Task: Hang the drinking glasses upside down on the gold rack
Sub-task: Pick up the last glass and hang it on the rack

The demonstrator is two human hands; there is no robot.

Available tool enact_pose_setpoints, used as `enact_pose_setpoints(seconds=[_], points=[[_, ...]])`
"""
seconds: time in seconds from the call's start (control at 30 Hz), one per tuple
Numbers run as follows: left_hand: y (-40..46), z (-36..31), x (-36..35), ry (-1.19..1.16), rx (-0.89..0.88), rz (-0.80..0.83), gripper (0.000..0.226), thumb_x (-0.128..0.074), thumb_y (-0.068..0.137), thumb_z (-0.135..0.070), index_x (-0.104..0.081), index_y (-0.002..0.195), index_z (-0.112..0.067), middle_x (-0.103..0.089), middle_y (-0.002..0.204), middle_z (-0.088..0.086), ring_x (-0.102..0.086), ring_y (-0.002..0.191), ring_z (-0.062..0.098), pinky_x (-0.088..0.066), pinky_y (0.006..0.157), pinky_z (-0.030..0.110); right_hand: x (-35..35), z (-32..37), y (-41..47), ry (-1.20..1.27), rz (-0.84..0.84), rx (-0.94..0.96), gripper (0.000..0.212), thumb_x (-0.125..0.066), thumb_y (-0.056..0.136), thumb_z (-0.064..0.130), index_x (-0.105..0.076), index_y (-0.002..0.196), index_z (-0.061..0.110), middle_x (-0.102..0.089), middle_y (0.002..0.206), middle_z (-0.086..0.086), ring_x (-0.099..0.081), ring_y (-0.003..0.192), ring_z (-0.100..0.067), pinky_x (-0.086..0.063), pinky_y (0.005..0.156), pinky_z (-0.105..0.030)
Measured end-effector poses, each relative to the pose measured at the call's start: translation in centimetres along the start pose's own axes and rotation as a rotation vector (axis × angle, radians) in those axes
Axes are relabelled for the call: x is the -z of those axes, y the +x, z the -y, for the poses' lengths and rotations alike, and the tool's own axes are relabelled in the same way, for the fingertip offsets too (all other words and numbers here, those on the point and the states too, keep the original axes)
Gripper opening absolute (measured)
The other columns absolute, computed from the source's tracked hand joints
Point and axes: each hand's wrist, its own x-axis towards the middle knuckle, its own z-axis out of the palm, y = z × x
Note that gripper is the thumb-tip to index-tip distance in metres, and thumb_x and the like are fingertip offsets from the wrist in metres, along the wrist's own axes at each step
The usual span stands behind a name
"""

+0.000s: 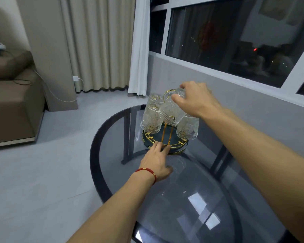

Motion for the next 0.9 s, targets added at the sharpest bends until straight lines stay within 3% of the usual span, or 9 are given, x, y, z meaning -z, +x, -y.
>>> enact_pose_setpoints(seconds=[0.17,0.3,0.43,0.53,0.57,0.67,0.83,0.9], points=[[0.0,0.5,-0.3,-0.025,0.014,0.005,0.082,-0.071,0.080,-0.035,-0.033,0.152,-0.024,-0.038,0.137,0.000,-0.041,0.127,0.023,-0.056,0.088,0.042,0.8,0.7,0.6,-0.053,0.040,-0.008,0.045,-0.061,0.092,0.034,-0.070,0.124,0.003,-0.072,0.122,-0.020,-0.066,0.112,-0.043,-0.056,0.089,-0.049],[-0.1,0.4,-0.4,-0.064,0.020,-0.010,0.080,-0.072,0.079,-0.027,-0.036,0.151,-0.021,-0.037,0.138,-0.002,-0.044,0.126,0.022,-0.058,0.085,0.043,-0.9,0.7,0.4,-0.084,0.123,0.022,0.042,-0.063,0.094,0.032,-0.069,0.125,0.005,-0.070,0.095,-0.015,-0.066,0.096,-0.038,-0.053,0.086,-0.042],[-0.5,0.0,-0.5,-0.052,0.055,-0.068,0.074,-0.070,0.080,-0.023,-0.040,0.148,-0.018,-0.038,0.141,-0.001,-0.051,0.121,0.028,-0.056,0.090,0.043,-3.1,0.2,0.5,-0.102,0.149,0.073,0.041,-0.062,0.094,0.032,-0.070,0.124,0.005,-0.076,0.113,-0.015,-0.070,0.103,-0.037,-0.057,0.095,-0.051],[-0.7,-1.1,-0.6,-0.054,0.091,-0.134,0.067,-0.068,0.080,-0.020,-0.046,0.142,-0.015,-0.042,0.137,0.001,-0.053,0.117,0.028,-0.057,0.084,0.041,-4.9,-0.5,0.5,-0.130,0.149,0.137,0.036,-0.061,0.098,0.034,-0.072,0.117,0.007,-0.073,0.082,-0.007,-0.070,0.079,-0.027,-0.058,0.093,-0.053],[-0.8,-1.5,-0.7,-0.059,0.104,-0.150,0.064,-0.068,0.079,-0.020,-0.048,0.140,-0.014,-0.043,0.135,0.001,-0.053,0.116,0.027,-0.057,0.080,0.039,-5.3,-0.8,0.6,-0.143,0.144,0.158,0.033,-0.060,0.098,0.035,-0.071,0.114,0.009,-0.072,0.083,-0.006,-0.070,0.082,-0.028,-0.056,0.095,-0.053],[-0.7,-2.3,-0.7,-0.075,0.148,-0.169,0.060,-0.066,0.078,-0.020,-0.050,0.136,-0.014,-0.043,0.134,0.000,-0.053,0.114,0.026,-0.056,0.077,0.040,-6.3,-1.4,0.6,-0.172,0.132,0.181,0.033,-0.055,0.100,0.041,-0.068,0.117,0.015,-0.074,0.109,-0.009,-0.065,0.111,-0.036,-0.041,0.108,-0.057],[-0.3,-2.6,-0.4,-0.080,0.188,-0.176,0.053,-0.065,0.077,-0.017,-0.052,0.129,-0.015,-0.043,0.125,0.000,-0.058,0.103,0.032,-0.058,0.076,0.046,-7.4,-2.5,-0.3,-0.179,0.125,0.220,0.041,-0.038,0.105,0.047,-0.065,0.122,0.021,-0.074,0.119,-0.002,-0.062,0.118,-0.030,-0.031,0.109,-0.060],[-0.3,-2.6,-0.1,-0.087,0.199,-0.178,0.044,-0.065,0.079,-0.016,-0.054,0.122,-0.013,-0.044,0.121,0.001,-0.060,0.098,0.033,-0.057,0.076,0.047,-7.6,-2.9,-0.4,-0.169,0.138,0.225,0.048,-0.031,0.107,0.050,-0.060,0.134,0.023,-0.070,0.133,-0.001,-0.057,0.126,-0.028,-0.029,0.108,-0.059]])
